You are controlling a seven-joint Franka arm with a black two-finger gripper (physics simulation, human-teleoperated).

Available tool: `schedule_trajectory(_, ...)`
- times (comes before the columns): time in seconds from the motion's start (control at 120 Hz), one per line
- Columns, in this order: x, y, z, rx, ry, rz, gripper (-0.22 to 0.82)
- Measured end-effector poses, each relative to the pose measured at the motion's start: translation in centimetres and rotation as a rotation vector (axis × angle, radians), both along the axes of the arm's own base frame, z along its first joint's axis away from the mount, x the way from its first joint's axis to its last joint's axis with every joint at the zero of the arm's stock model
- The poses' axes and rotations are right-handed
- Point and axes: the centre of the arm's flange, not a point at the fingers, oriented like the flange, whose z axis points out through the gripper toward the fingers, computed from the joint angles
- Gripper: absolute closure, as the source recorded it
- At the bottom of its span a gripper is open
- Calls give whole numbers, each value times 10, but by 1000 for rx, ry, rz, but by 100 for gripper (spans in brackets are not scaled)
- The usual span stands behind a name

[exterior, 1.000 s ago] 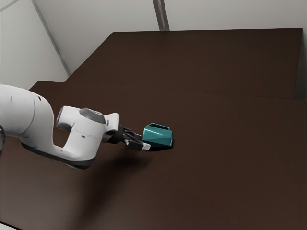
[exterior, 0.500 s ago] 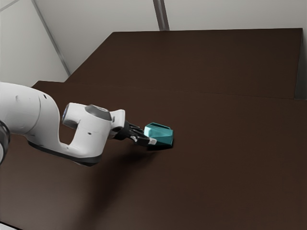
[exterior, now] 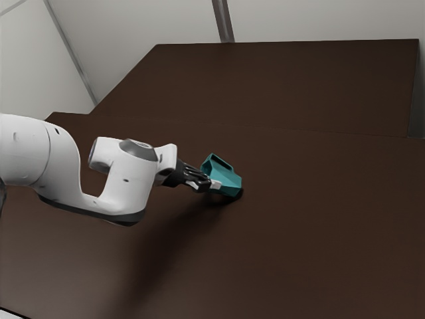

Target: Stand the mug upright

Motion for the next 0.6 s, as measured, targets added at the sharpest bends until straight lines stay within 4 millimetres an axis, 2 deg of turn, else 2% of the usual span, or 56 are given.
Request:
schedule_trajectory(0.1,0,0,3,3,-2,12,76)
schedule_trajectory(0.233,2,-5,19,17,-29,19,77)
schedule_trajectory(0.433,24,-11,67,261,-81,-200,77)
schedule_trajectory(0.517,21,-12,91,350,-50,-284,78)
schedule_trajectory(0.6,10,-9,100,382,27,-301,78)
